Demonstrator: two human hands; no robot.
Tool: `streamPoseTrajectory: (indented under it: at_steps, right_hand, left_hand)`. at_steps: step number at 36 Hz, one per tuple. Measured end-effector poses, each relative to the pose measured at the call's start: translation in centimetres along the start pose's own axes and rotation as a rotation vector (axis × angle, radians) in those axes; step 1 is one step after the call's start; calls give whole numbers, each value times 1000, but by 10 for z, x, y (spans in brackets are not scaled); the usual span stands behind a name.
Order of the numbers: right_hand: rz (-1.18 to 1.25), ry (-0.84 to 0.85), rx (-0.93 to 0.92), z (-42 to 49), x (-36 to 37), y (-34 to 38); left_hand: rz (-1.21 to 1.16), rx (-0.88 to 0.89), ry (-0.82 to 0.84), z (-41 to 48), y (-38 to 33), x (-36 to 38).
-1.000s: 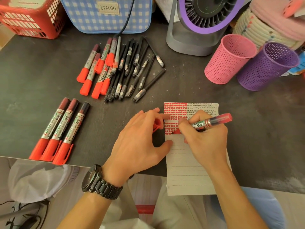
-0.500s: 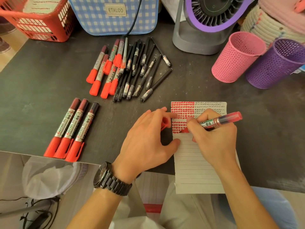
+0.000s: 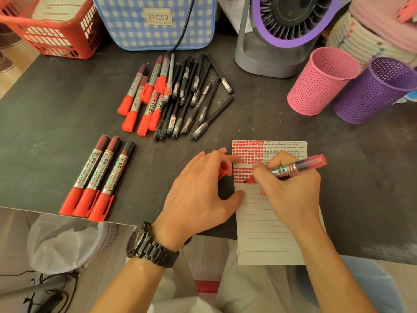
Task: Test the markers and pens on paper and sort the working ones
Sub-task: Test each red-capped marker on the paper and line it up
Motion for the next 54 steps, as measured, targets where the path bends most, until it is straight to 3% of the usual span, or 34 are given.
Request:
streamPoseTrajectory:
  at_steps: [19, 28, 36, 40, 46, 54]
  right_hand:
    - [24, -14, 26, -1, -2, -4]
    - [333, -82, 177, 3, -13, -11]
    - [569, 15, 336, 10, -12, -14]
    - [798, 96, 386, 8, -10, -8]
    - [936, 152, 447, -7, -14, 1]
    - [857, 70, 534, -45, -15, 2]
  left_hand:
    - [3, -15, 7, 0, 3, 1]
    - [3, -4, 23, 0, 5, 3]
    - [14, 12, 27, 0, 4, 2]
    - [10, 1, 23, -2, 5, 0]
    - [-186, -78, -19, -7, 4, -12]
    - [-452, -173, -145, -55, 11, -34]
Point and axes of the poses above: each hand's wrist, its own z-axis towards the middle knuckle, its own x-axis out of the palm, y = z × x, the point moved 8 cm from there along z, towards the middle knuckle, and after that the axes turned 7 degrees about -z, right-handed, at the moved point
